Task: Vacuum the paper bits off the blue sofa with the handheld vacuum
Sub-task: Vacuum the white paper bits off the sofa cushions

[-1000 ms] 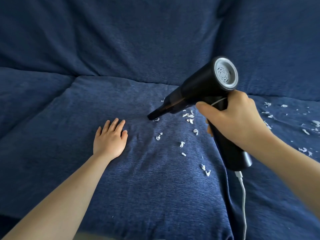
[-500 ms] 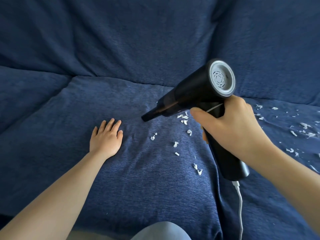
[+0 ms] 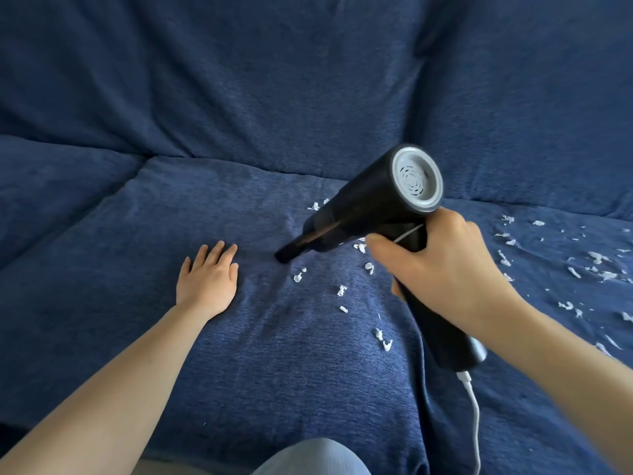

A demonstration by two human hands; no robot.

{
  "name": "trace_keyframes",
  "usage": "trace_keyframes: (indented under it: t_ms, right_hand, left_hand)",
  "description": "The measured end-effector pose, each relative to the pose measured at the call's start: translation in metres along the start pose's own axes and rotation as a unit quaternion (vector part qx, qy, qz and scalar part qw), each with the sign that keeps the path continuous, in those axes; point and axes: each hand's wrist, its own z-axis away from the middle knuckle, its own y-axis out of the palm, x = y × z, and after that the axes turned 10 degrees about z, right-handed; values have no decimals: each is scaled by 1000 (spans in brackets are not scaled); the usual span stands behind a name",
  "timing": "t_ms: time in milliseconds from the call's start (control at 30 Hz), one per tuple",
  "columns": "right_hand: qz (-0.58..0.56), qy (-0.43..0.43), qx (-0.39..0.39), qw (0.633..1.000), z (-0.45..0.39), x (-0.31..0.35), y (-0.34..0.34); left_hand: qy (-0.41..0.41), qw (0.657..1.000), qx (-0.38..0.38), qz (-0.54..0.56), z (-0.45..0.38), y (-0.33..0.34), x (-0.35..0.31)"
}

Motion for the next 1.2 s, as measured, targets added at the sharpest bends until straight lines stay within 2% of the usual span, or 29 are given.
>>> trace_keyframes:
  t_ms: [133, 333, 467, 667, 1200]
  right_hand:
    - [15, 13, -24, 1000, -9, -13, -10]
    - [-3, 17, -16, 1000, -5, -16, -18]
    - [-24, 1, 9, 1000, 6, -8, -29]
    - [-13, -17, 47, 999, 25, -4, -37]
    - [21, 2, -10, 1000, 9, -29, -37]
  left_hand:
    - [-1, 1000, -2, -1, -1, 0, -1]
    - [-25, 999, 15, 22, -3, -3, -8]
    - [-52, 996, 31, 60, -2, -4, -30]
    - [-27, 998, 45, 37, 8, 1, -38]
    - [-32, 999, 34, 20, 11, 6, -37]
